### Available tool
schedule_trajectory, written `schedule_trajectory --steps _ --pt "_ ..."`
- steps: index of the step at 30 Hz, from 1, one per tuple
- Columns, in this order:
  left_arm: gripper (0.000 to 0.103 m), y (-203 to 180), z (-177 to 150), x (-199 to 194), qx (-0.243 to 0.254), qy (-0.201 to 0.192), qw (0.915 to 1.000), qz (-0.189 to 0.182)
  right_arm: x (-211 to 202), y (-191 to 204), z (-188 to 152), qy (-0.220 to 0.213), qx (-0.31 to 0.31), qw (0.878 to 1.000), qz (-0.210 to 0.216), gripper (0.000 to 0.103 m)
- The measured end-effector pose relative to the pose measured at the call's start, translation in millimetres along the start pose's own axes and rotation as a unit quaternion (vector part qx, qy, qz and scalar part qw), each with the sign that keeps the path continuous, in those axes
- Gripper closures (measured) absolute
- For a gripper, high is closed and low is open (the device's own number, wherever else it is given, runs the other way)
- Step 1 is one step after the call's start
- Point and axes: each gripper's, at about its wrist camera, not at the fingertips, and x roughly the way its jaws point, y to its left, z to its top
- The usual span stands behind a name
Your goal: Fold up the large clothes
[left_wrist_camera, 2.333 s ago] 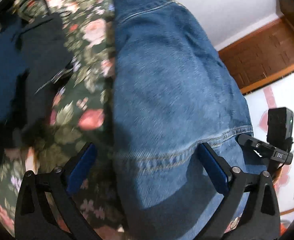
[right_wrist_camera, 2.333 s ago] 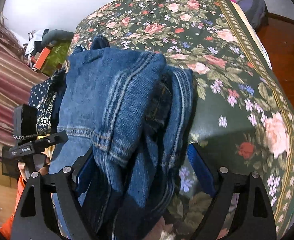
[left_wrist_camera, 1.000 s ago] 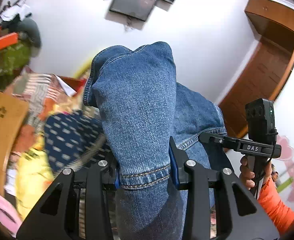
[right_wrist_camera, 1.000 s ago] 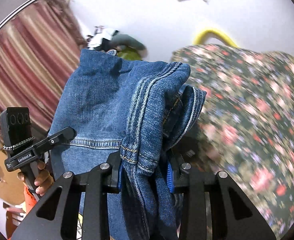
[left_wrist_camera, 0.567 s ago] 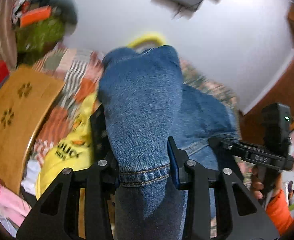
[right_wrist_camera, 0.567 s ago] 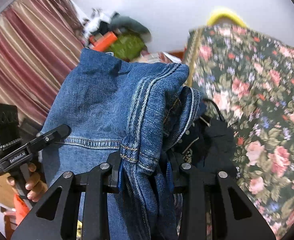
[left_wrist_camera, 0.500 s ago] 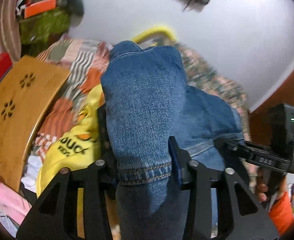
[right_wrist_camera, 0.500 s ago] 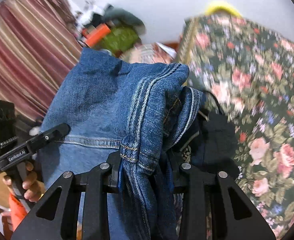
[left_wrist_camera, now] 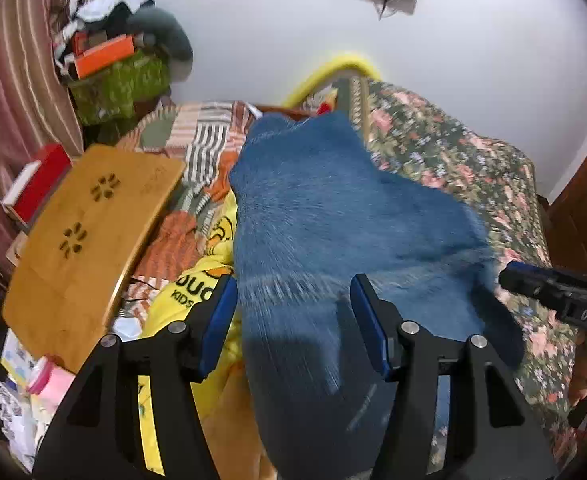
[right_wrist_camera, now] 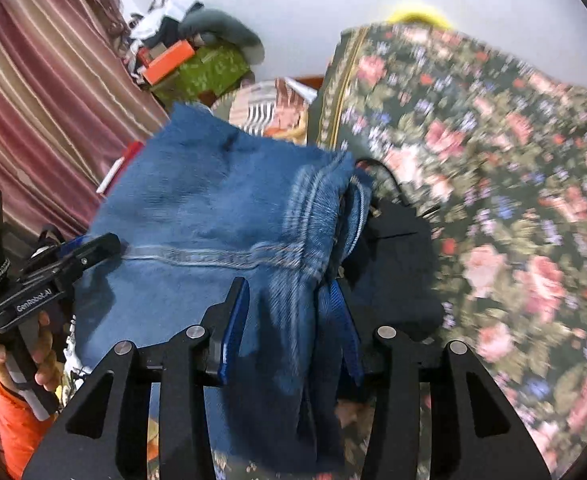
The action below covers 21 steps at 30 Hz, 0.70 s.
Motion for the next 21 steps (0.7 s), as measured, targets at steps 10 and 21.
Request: schedule_trajectory --steps 10,21 --pt "0.045 -53.3 -31.6 -192.4 0.053 -0.189 0.9806 0.003 -155.6 67.1 -32.1 -0.167 -0.081 0.983 -0.001 0.063" --pt "0.043 -112.8 -129.5 -345.3 0.078 -0.371 0.9252 0.022 -278.4 142.2 -127.7 -0.343 -0.158 0.926 0.012 0.063"
